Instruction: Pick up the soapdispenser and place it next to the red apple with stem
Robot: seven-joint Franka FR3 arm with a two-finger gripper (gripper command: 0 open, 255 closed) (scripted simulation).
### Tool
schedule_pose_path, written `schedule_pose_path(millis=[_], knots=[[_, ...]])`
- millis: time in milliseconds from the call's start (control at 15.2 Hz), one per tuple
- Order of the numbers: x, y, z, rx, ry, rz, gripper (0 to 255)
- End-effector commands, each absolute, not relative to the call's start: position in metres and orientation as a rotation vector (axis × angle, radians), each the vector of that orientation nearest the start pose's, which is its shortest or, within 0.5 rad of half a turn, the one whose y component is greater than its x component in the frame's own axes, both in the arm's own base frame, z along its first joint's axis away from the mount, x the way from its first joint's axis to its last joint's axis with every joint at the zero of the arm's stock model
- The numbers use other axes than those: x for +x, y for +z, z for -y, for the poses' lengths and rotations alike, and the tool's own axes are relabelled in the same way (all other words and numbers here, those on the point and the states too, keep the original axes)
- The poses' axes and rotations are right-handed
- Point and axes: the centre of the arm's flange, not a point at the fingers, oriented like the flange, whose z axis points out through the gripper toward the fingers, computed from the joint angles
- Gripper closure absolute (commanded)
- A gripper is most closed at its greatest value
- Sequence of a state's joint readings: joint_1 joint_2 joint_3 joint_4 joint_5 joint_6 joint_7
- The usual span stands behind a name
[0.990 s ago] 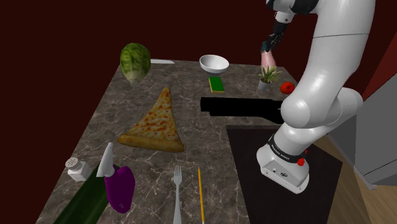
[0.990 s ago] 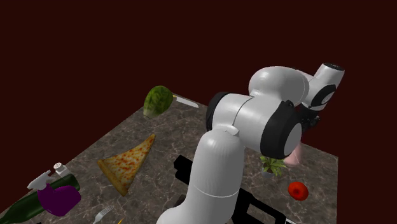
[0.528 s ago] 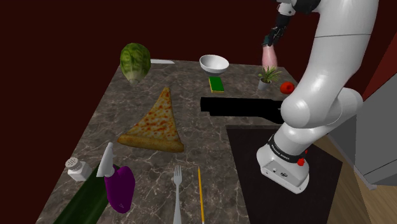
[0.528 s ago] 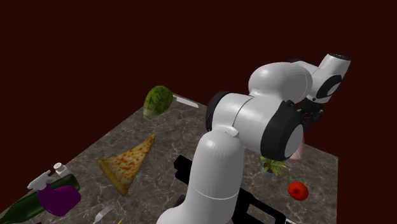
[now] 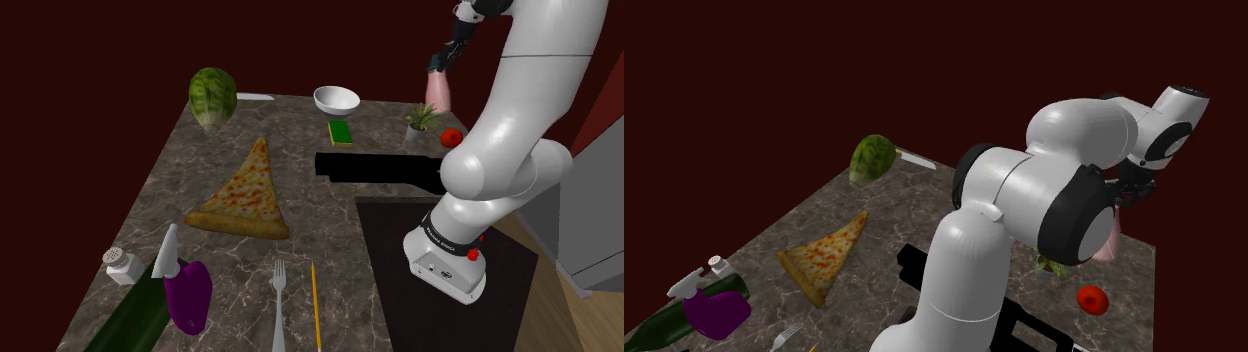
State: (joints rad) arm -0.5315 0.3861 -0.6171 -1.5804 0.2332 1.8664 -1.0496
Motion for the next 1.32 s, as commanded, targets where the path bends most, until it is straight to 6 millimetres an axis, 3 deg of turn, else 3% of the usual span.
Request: schedule_pose_path(millis=[0,660,1254], knots=[[0.305,0.448,0.577,-3.11,0.016,-0.214,255],[0.184,0.449,0.625,-3.11,0.016,-0.214,255],[0.184,0.402,0.625,-3.11,0.016,-0.214,255]])
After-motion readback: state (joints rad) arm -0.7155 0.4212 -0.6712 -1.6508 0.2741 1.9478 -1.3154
